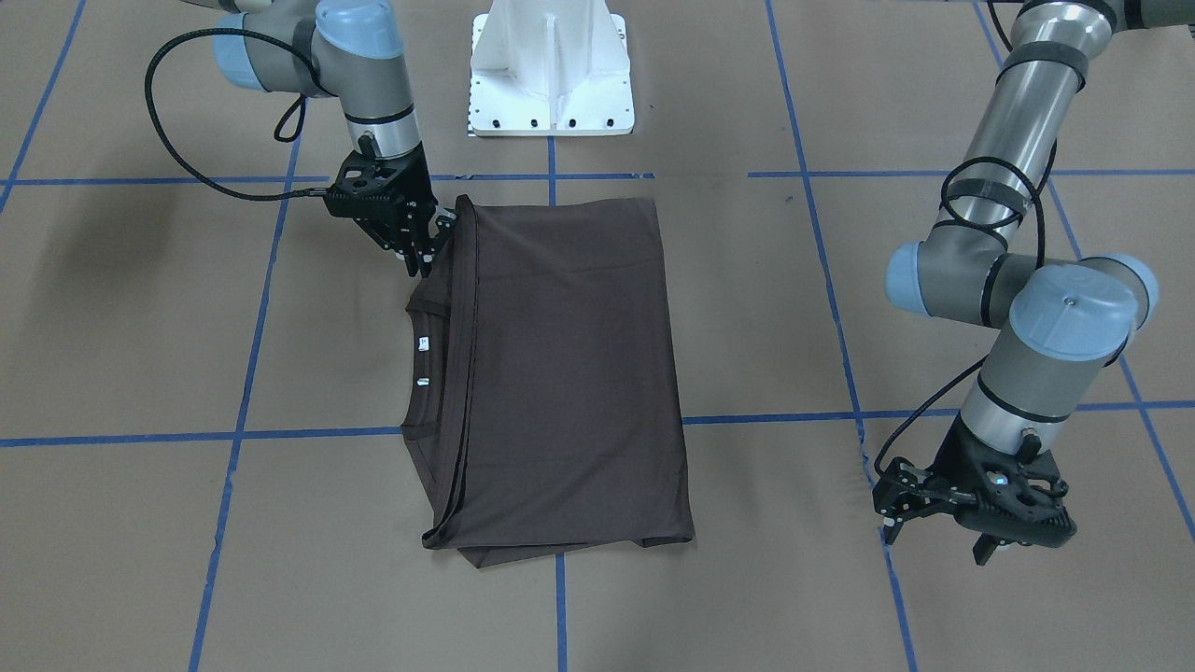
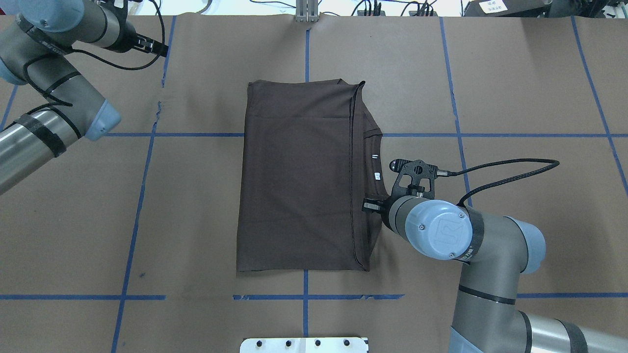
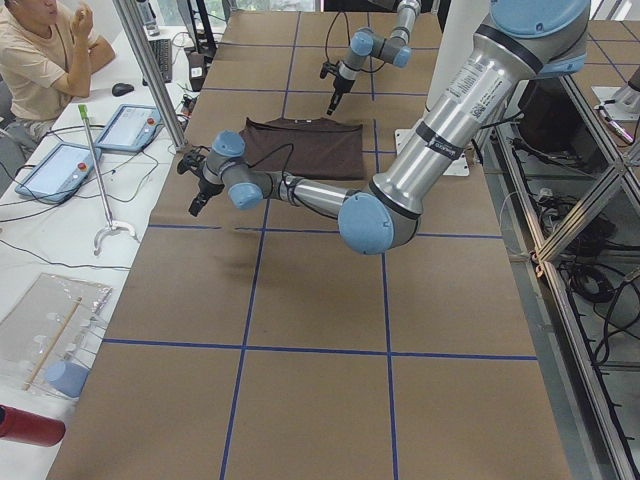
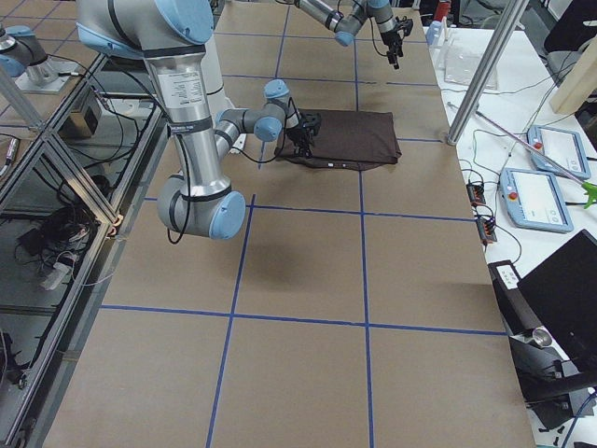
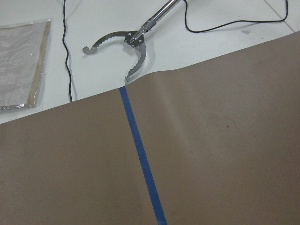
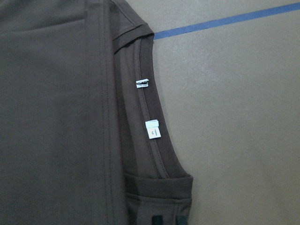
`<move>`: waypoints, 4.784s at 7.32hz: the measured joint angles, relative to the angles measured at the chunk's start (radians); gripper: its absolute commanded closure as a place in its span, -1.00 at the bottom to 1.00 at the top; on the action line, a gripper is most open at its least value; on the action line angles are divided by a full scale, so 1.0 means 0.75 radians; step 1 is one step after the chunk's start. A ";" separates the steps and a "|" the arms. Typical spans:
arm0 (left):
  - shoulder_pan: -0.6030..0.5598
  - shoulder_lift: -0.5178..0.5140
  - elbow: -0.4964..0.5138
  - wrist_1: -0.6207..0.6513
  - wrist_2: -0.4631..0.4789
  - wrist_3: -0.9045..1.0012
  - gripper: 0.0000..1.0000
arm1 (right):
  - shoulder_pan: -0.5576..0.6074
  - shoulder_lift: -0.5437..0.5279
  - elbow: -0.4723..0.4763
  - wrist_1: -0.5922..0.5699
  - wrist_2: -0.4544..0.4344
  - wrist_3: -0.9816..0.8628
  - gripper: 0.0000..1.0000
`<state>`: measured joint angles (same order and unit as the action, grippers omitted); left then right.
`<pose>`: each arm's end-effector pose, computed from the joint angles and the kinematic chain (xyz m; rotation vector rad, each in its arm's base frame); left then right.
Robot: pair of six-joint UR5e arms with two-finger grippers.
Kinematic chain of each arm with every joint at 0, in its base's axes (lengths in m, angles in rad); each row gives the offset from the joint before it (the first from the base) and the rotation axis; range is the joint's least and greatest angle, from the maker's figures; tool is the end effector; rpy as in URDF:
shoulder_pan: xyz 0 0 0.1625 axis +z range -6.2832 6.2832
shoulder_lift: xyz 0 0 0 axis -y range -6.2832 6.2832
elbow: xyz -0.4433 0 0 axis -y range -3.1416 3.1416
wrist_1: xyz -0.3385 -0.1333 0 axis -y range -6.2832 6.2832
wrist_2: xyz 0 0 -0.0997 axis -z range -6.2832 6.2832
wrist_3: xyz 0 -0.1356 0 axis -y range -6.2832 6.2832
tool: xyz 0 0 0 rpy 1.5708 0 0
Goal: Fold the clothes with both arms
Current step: 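Move the right gripper to the shirt's corner nearest the robot, then lower the left gripper to the shirt's other near corner beside the right gripper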
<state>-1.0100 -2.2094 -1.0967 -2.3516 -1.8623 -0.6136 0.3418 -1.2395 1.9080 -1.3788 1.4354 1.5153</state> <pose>0.3253 -0.6953 0.4582 0.6316 0.7438 0.0892 -0.4925 -0.3361 0.3839 0.2954 -0.8210 0.3263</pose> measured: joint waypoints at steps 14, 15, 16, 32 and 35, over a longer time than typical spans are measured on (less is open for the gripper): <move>0.003 0.014 0.002 0.000 0.000 0.002 -1.00 | -0.307 0.045 0.074 -0.162 -0.196 -0.436 0.99; 0.003 0.015 0.002 0.000 0.000 0.002 -1.00 | -0.307 0.044 0.074 -0.162 -0.198 -0.435 1.00; 0.003 0.015 0.002 0.000 0.000 0.002 -1.00 | -0.308 0.044 0.075 -0.162 -0.199 -0.435 1.00; 0.467 0.455 -0.834 0.020 0.054 -0.867 -0.58 | -0.122 -0.129 0.236 0.121 -0.089 0.020 -1.00; 0.827 0.530 -0.973 0.027 0.321 -1.337 -0.14 | -0.101 -0.129 0.235 0.121 -0.086 0.065 -1.00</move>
<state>-0.3901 -1.8116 -1.8264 -2.3316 -1.6214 -1.6164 0.2659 -1.3361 2.0845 -1.2877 1.3709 1.5644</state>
